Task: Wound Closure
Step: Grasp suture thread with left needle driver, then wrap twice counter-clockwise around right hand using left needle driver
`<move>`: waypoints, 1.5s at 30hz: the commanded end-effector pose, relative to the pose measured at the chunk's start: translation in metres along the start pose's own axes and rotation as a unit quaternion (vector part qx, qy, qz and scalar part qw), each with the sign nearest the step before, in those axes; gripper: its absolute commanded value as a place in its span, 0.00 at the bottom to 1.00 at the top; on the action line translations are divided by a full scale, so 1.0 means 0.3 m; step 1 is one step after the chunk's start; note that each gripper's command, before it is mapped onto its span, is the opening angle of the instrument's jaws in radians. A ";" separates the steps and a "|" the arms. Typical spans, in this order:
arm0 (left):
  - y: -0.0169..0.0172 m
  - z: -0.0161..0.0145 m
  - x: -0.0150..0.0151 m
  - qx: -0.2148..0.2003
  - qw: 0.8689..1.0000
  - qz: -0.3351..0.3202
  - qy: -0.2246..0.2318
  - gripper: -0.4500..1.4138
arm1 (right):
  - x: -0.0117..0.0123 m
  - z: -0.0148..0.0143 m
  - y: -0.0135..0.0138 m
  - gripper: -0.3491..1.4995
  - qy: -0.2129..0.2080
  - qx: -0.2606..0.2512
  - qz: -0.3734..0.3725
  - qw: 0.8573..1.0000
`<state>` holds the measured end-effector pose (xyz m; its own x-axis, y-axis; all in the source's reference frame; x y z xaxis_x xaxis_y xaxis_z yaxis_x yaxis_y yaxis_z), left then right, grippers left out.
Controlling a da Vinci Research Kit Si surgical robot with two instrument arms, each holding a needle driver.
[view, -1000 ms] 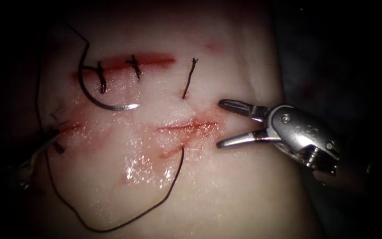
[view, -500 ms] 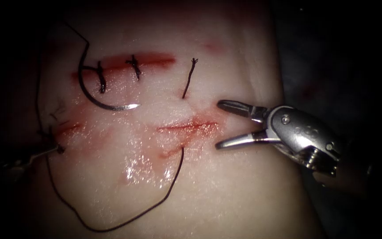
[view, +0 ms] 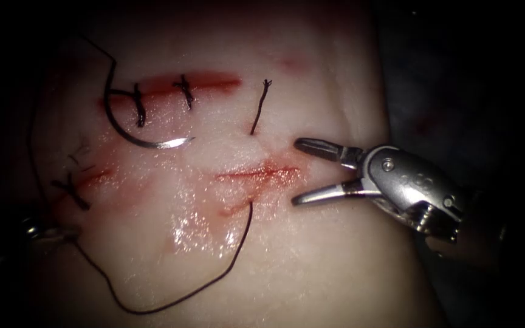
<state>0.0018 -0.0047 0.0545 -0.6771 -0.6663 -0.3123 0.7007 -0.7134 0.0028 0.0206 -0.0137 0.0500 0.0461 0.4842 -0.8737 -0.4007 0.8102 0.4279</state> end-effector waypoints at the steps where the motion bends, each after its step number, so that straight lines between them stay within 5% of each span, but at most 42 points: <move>1: -0.002 0.001 -0.001 -0.001 1.000 -0.008 -0.001 0.00 | -0.0016 0.0029 -0.0001 0.90 0.001 0.001 0.000 1.000; 6: -0.002 0.000 -0.002 0.006 0.999 -0.044 -0.005 0.00 | -0.0014 0.0028 -0.0001 0.90 0.001 0.002 0.001 1.000; 14: -0.003 -0.011 0.005 0.089 0.990 -0.100 0.041 0.00 | -0.0005 0.0032 0.0002 0.86 0.002 0.013 0.002 1.000; 25: -0.022 -0.034 0.012 0.243 0.947 -0.157 0.139 0.00 | 0.0050 0.0088 -0.0033 0.00 -0.015 0.087 0.001 0.996; 36: -0.033 -0.033 0.018 0.299 0.913 -0.154 0.229 0.00 | 0.0048 0.0199 -0.0086 0.00 -0.073 0.132 -0.038 0.988; 45: -0.042 -0.026 0.016 0.345 0.873 -0.226 0.261 0.00 | -0.0001 0.0289 -0.0167 0.00 -0.051 0.172 -0.050 0.982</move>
<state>-0.0082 0.0022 0.0453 -0.5233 -0.2174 -0.8239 -0.0463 -0.9582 0.2823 0.0298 -0.0148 0.0493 0.1674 0.4060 -0.8984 -0.0552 0.9137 0.4026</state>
